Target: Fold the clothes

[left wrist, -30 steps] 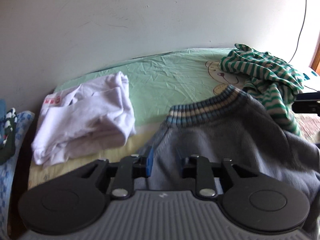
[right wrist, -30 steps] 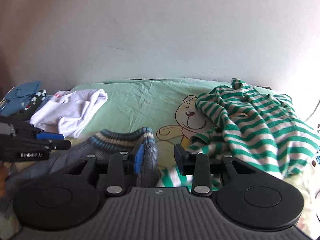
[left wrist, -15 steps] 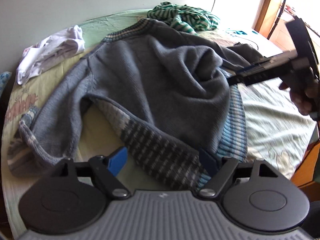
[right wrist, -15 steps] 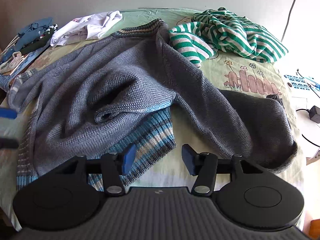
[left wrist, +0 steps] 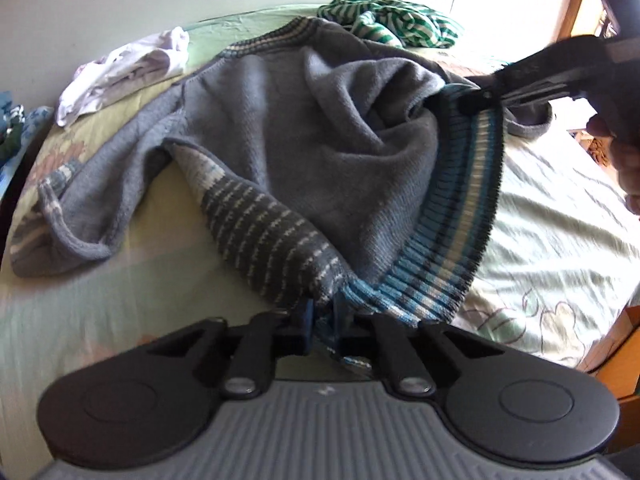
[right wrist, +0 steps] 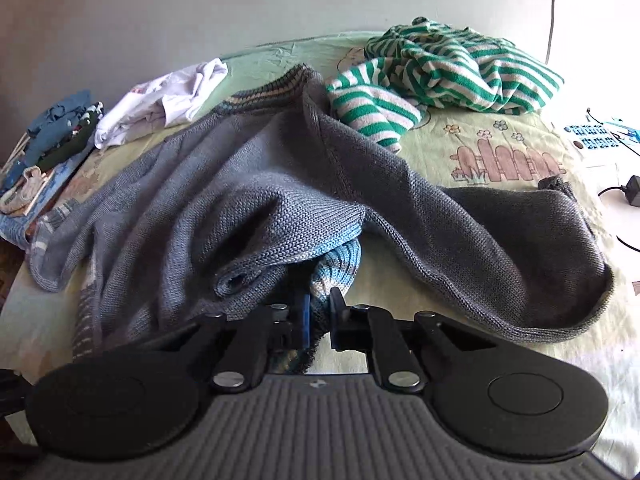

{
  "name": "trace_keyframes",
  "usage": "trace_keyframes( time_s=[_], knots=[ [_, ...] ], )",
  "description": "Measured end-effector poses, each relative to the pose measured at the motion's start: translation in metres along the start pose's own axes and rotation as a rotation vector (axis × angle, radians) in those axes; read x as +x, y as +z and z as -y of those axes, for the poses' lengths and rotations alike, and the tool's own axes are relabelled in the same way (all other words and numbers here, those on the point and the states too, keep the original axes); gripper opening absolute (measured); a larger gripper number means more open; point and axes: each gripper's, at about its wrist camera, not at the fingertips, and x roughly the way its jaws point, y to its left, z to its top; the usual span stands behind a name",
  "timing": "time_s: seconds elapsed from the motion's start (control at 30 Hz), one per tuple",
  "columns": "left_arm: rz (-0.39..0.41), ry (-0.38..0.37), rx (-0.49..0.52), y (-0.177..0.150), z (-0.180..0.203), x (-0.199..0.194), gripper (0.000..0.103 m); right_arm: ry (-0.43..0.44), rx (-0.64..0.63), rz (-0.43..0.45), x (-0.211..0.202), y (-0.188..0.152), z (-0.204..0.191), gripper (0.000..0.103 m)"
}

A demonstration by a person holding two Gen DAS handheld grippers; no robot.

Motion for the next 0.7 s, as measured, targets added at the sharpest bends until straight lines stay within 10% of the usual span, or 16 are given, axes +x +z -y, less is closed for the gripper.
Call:
trace_keyframes(
  time_s=[0.33, 0.7],
  knots=[
    [0.154, 0.086, -0.166, -0.002, -0.045, -0.091, 0.000, 0.127, 0.010, 0.078, -0.118, -0.036, -0.009, 0.009],
    [0.036, 0.122, -0.275, -0.058, -0.054, -0.073, 0.001, 0.117, 0.007, -0.197, -0.089, -0.132, -0.020, 0.008]
  ],
)
